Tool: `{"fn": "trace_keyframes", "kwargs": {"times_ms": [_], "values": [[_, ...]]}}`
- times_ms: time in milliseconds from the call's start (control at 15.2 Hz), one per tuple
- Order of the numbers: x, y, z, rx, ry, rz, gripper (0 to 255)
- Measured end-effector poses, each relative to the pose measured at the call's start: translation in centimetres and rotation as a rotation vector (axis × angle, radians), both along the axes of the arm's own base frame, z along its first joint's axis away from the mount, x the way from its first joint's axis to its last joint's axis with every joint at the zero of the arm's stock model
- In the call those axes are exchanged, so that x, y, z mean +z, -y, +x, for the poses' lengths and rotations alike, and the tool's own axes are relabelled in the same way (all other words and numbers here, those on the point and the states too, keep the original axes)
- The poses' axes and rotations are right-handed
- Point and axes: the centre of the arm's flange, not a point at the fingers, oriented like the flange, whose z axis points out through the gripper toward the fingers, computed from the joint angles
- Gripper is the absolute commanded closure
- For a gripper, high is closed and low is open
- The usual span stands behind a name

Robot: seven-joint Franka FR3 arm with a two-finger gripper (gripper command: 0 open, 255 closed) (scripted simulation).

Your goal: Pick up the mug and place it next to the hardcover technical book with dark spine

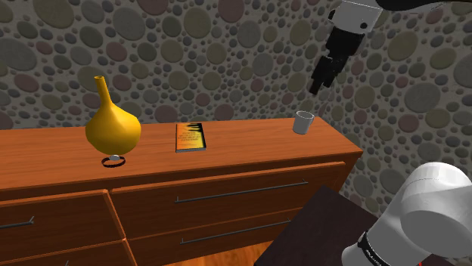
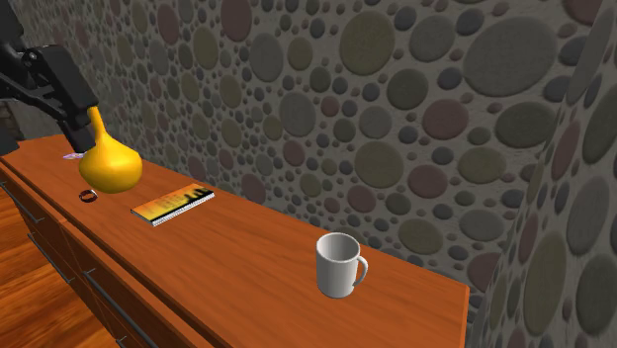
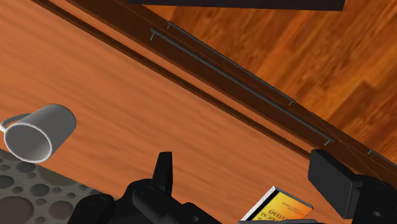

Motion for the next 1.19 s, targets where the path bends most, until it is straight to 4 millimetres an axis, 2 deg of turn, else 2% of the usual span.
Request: {"fn": "trace_keyframes", "kwargs": {"times_ms": [132,330,792,990,1188], "values": [[-0.3,0.4,0.3,0.000,-0.002,0.000,0],[-2.2,2.8,1.8,0.003,-0.010,0.000,0],[-7.5,9.5,5.1,0.010,-0.033,-0.001,0],[-9.2,12.6,7.1,0.013,-0.042,-0.002,0],[-12.0,15.5,8.5,0.016,-0.052,-0.002,0]]}}
